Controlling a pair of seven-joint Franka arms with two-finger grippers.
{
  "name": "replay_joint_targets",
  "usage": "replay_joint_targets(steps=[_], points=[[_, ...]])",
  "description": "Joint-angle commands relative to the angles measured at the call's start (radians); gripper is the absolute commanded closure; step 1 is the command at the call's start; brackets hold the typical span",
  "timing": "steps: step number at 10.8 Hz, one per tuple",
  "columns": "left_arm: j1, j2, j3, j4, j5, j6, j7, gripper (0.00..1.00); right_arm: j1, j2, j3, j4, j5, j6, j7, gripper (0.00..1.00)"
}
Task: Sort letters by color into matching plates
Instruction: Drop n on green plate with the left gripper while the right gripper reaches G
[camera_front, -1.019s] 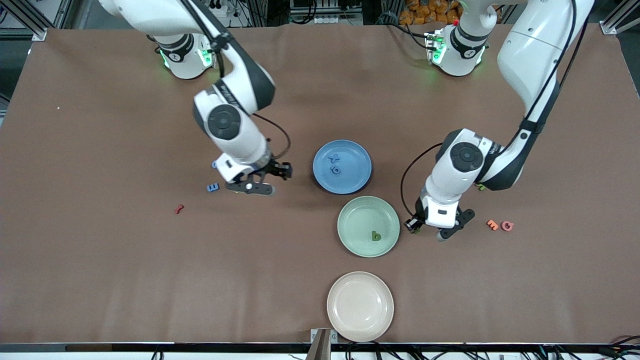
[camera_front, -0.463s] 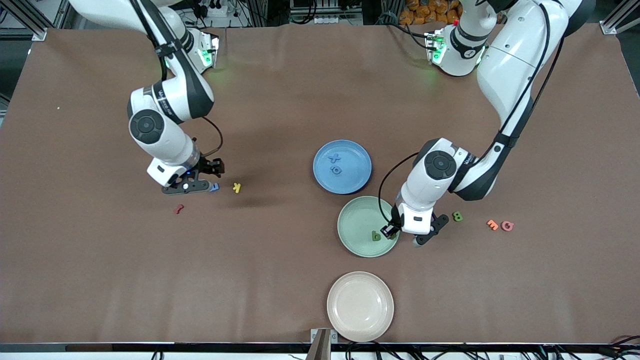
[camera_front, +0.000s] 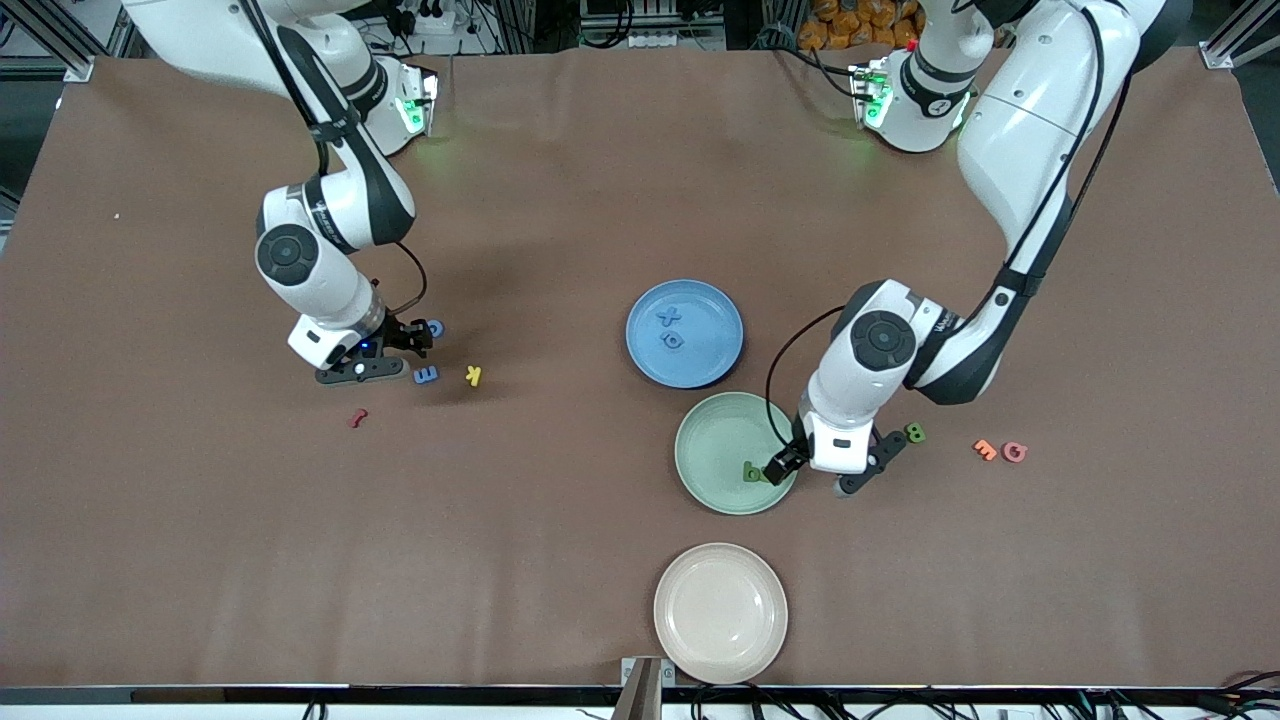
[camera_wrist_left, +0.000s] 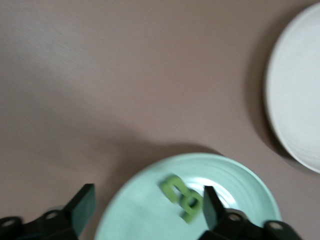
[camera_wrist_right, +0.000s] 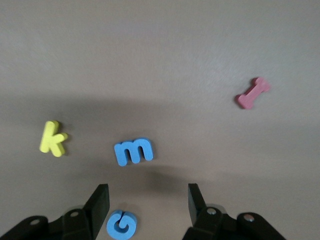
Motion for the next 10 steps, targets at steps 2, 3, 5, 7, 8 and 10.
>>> replay_joint_targets(steps=[2, 3, 5, 7, 8, 10], points=[[0.097, -0.019, 0.017, -0.004, 0.04, -0.121, 0.093, 0.0, -0.011, 0.028, 0.011, -0.082, -0.006, 0.082, 0.013, 0.31], [0.12, -0.037, 0.016, -0.029, 0.041, -0.13, 0.199, 0.0, -0.002, 0.026, 0.014, -0.085, -0.005, 0.074, 0.063, 0.31], [0.176, -0.081, 0.005, -0.098, 0.039, -0.132, 0.325, 0.0, 0.003, 0.023, 0.021, -0.084, -0.005, 0.065, 0.108, 0.31], [0.238, -0.121, -0.005, -0.199, 0.036, -0.129, 0.448, 0.0, 0.004, 0.017, 0.025, -0.084, -0.004, 0.045, 0.111, 0.31], [0.292, -0.135, -0.04, -0.236, 0.036, -0.129, 0.494, 0.0, 0.007, 0.017, 0.038, -0.084, -0.004, 0.042, 0.143, 0.31], [0.381, -0.138, -0.1, -0.295, 0.036, -0.13, 0.555, 0.0, 0.012, 0.017, 0.06, -0.085, -0.004, 0.026, 0.2, 0.31]])
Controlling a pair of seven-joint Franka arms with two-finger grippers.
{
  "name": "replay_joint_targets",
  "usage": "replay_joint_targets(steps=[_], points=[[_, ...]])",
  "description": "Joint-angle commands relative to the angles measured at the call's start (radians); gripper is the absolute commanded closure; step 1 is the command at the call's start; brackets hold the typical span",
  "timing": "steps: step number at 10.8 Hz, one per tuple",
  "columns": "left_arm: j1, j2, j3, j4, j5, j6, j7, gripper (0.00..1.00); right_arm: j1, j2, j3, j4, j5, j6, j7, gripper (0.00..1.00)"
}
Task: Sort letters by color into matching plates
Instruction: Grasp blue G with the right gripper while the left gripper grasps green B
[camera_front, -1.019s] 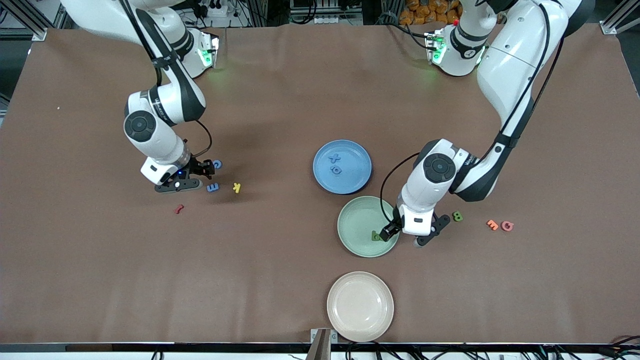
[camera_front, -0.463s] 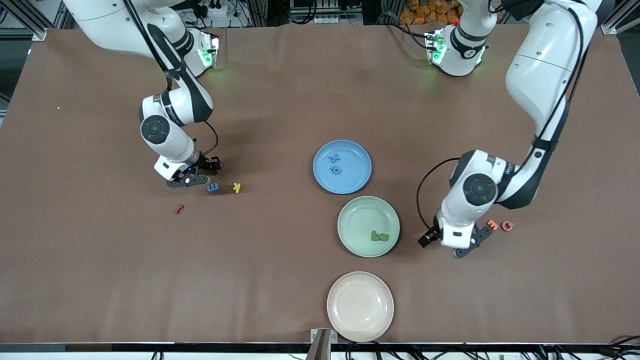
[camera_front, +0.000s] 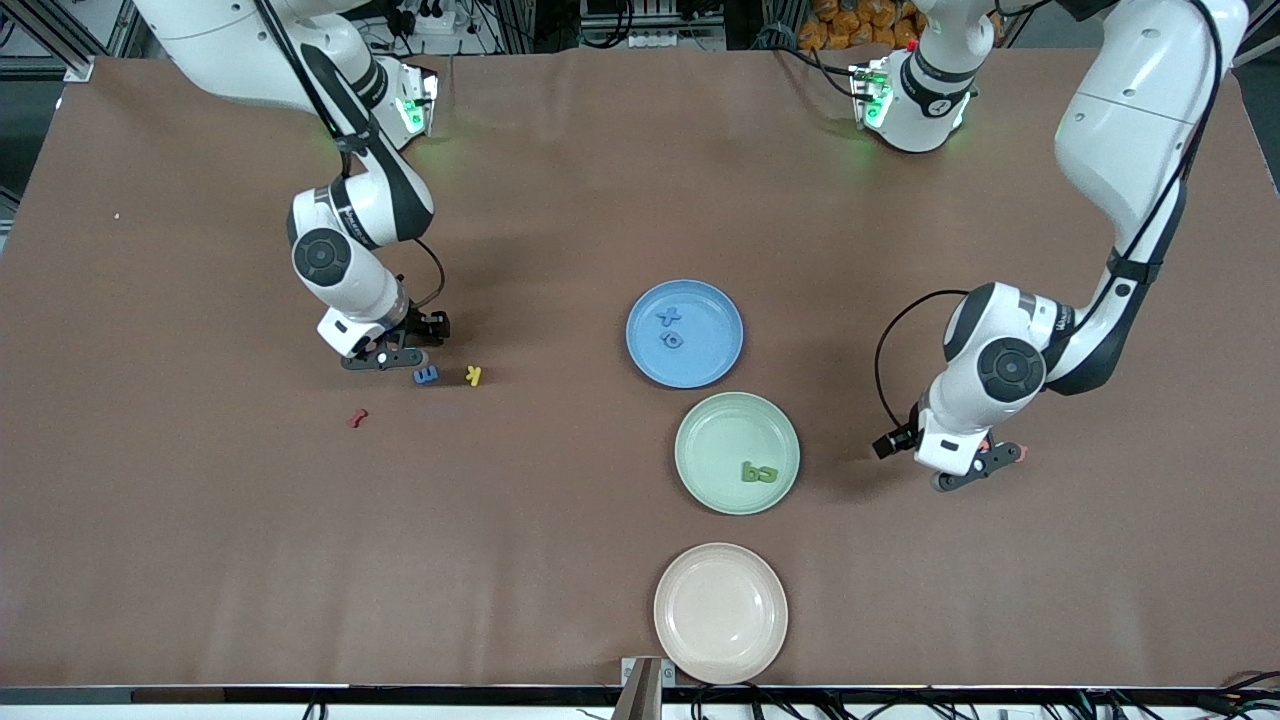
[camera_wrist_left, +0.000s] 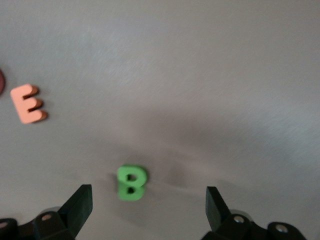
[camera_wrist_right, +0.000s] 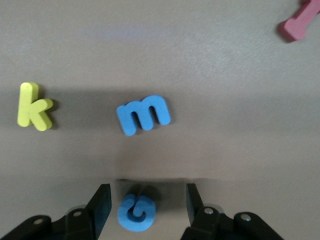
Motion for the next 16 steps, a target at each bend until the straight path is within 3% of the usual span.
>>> replay_joint_targets(steps=[1, 8, 14, 16], points=[[0.112, -0.051, -0.069, -0.113, 0.021, -0.001, 0.079, 0.0, 0.008, -0.029, 0.03, -0.022, -0.004, -0.026, 0.086, 0.32], [0.107, -0.009, -0.068, -0.091, 0.027, 0.023, 0.081, 0.0, 0.002, -0.021, 0.035, -0.034, -0.012, -0.022, 0.071, 0.43], [0.107, 0.028, -0.062, -0.05, 0.033, 0.04, 0.112, 0.0, -0.001, -0.019, 0.035, -0.036, -0.012, -0.012, 0.073, 0.82], [0.107, 0.035, -0.06, -0.048, 0.033, 0.04, 0.118, 0.0, -0.003, -0.019, 0.035, -0.034, -0.01, -0.012, 0.074, 1.0]])
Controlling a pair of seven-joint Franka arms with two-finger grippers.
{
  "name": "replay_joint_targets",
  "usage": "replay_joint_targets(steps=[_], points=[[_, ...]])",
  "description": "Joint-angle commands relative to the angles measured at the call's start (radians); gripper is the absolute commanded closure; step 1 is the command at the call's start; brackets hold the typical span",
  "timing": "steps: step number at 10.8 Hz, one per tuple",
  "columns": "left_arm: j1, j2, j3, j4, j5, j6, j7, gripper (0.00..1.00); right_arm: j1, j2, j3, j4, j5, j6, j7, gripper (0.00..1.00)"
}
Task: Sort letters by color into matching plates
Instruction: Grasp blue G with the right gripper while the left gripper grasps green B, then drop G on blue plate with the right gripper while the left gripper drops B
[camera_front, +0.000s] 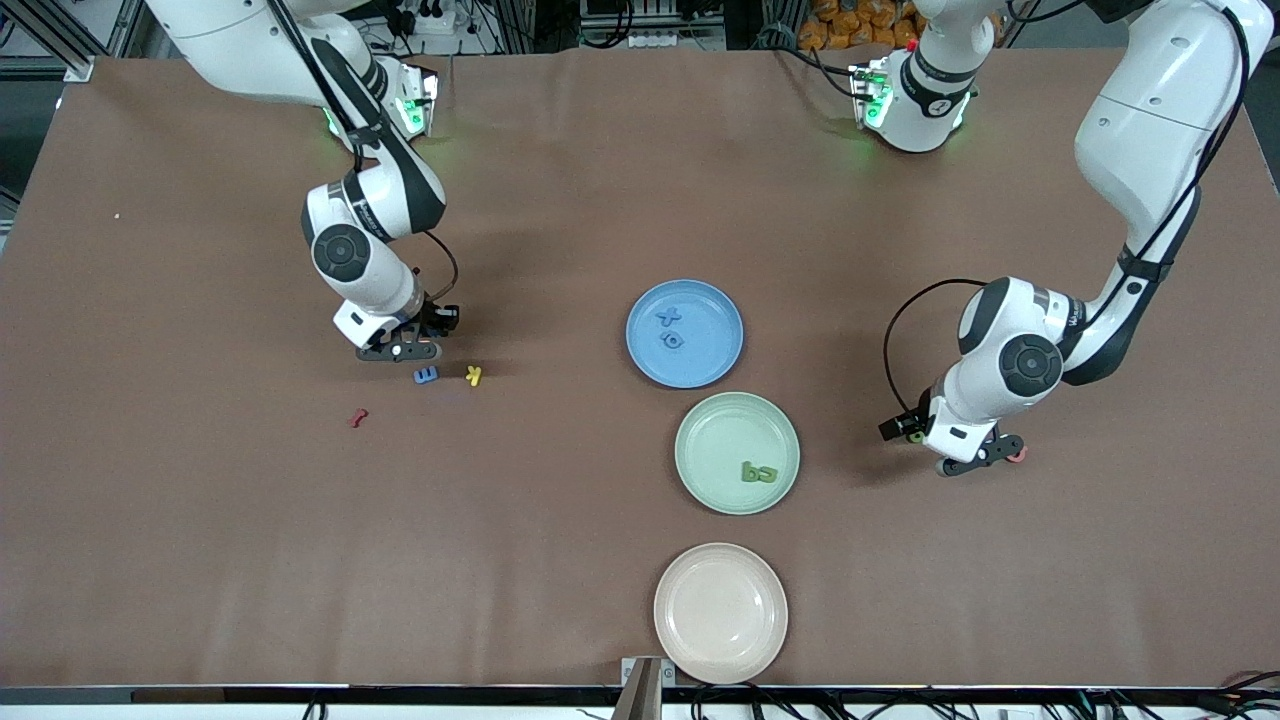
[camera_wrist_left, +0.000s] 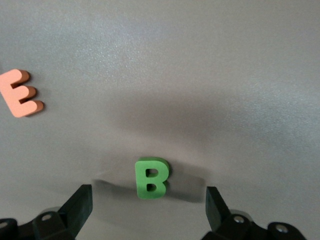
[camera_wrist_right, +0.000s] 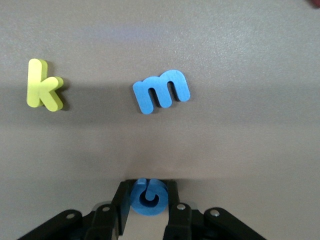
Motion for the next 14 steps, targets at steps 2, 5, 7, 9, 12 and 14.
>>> replay_joint_targets(steps=[2, 5, 7, 9, 12, 14], points=[[0.006, 0.019, -0.002, 0.016, 0.025, 0.017, 0.0, 0.36, -0.005, -0.033, 0.006, -0.01, 0.001, -0.003, 0.027, 1.0], [0.004, 0.018, 0.0, 0.025, 0.018, 0.019, -0.006, 1.0, 0.041, -0.043, 0.032, 0.091, 0.015, -0.094, 0.168, 1.0], [-0.001, 0.018, -0.002, 0.033, 0.012, 0.019, -0.011, 1.0, 0.14, -0.017, 0.034, 0.215, 0.106, -0.155, 0.295, 1.0], [-0.014, 0.019, -0.002, 0.065, 0.015, 0.019, -0.083, 1.0, 0.239, 0.038, 0.034, 0.333, 0.163, -0.172, 0.451, 1.0], [-0.083, 0.021, -0.003, 0.123, 0.01, 0.019, -0.222, 1.0, 0.392, 0.182, 0.037, 0.567, 0.154, -0.172, 0.748, 1.0], [-0.16, 0.03, -0.005, 0.195, -0.046, 0.019, -0.331, 1.0, 0.472, 0.284, 0.036, 0.704, 0.145, -0.169, 0.883, 1.0]])
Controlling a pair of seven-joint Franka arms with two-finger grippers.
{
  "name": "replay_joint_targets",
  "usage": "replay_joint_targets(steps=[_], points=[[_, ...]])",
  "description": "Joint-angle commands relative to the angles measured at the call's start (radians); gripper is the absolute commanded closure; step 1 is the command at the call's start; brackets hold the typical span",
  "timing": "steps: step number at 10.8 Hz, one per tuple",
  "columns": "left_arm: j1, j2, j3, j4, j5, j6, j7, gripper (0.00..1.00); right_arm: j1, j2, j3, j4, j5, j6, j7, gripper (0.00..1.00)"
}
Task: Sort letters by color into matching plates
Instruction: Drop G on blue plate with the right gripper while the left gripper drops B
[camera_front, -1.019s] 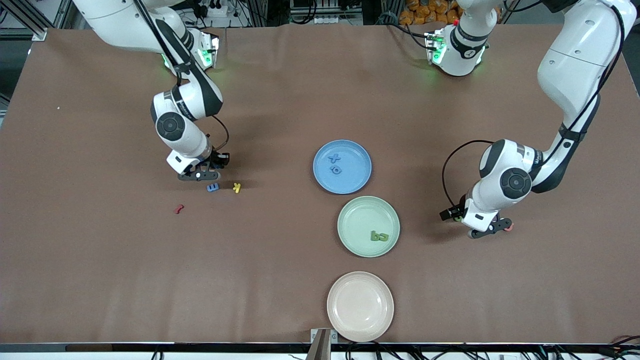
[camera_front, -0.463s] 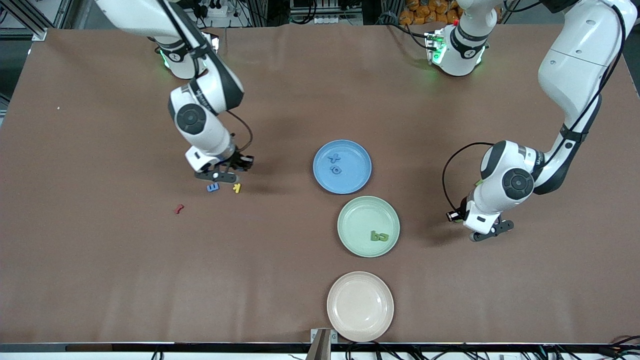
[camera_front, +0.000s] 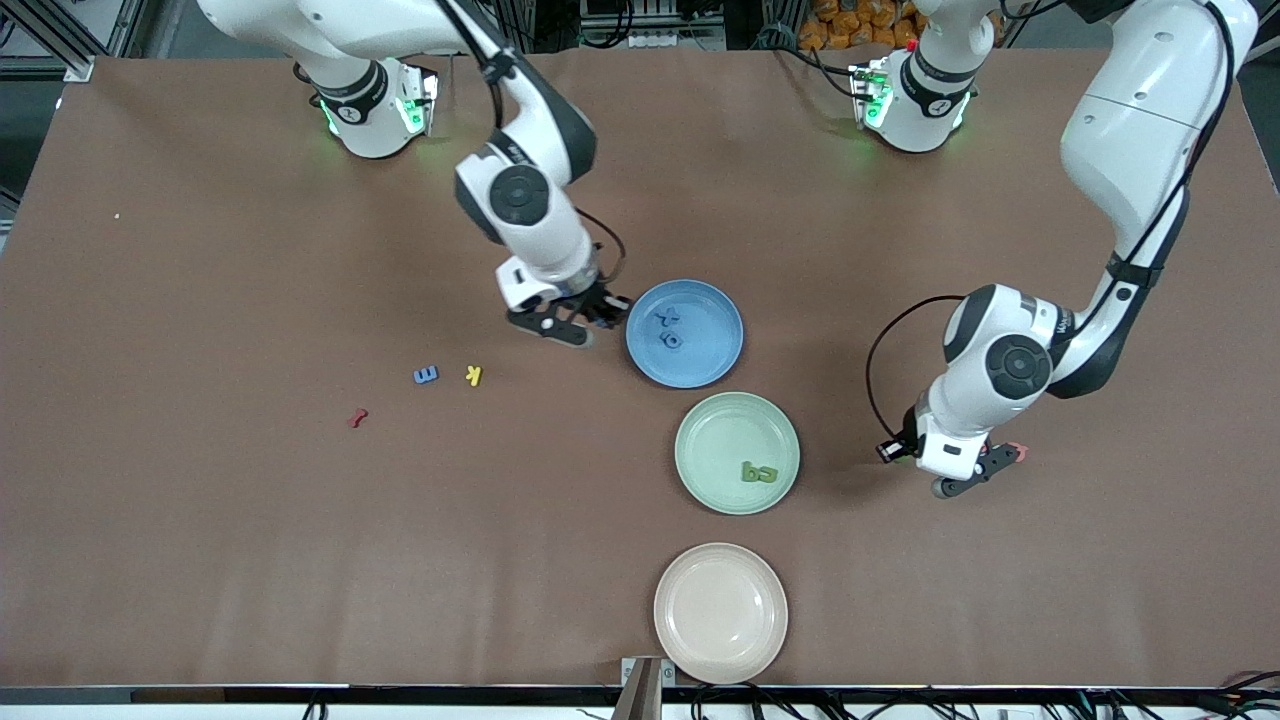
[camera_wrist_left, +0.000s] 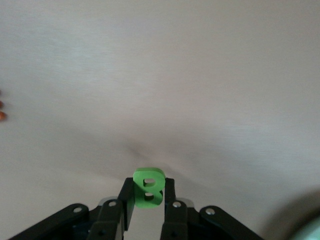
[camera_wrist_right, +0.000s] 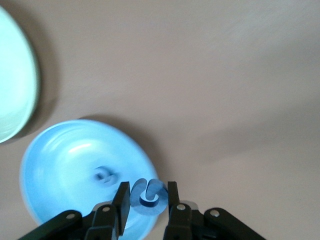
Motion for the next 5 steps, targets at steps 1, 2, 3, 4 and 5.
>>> replay_joint_targets(steps=[1, 2, 3, 4, 5], points=[[-0.129, 0.016, 0.002, 0.109, -0.087, -0.004, -0.165, 1.0, 0.101, 0.176, -0.007, 0.225, -0.012, -0.014, 0.172, 1.0], [-0.176, 0.016, 0.002, 0.13, -0.106, -0.004, -0.22, 1.0, 0.109, 0.183, -0.007, 0.233, -0.029, -0.014, 0.189, 0.74], [-0.224, 0.018, 0.002, 0.144, -0.108, -0.004, -0.28, 1.0, 0.108, 0.181, -0.007, 0.232, -0.029, -0.017, 0.189, 0.33], [-0.265, 0.019, 0.002, 0.158, -0.108, -0.004, -0.325, 1.0, 0.108, 0.177, -0.007, 0.23, -0.04, -0.02, 0.184, 0.25], [-0.301, 0.016, 0.002, 0.16, -0.108, -0.004, -0.362, 1.0, 0.103, 0.171, -0.007, 0.233, -0.063, -0.047, 0.183, 0.23]])
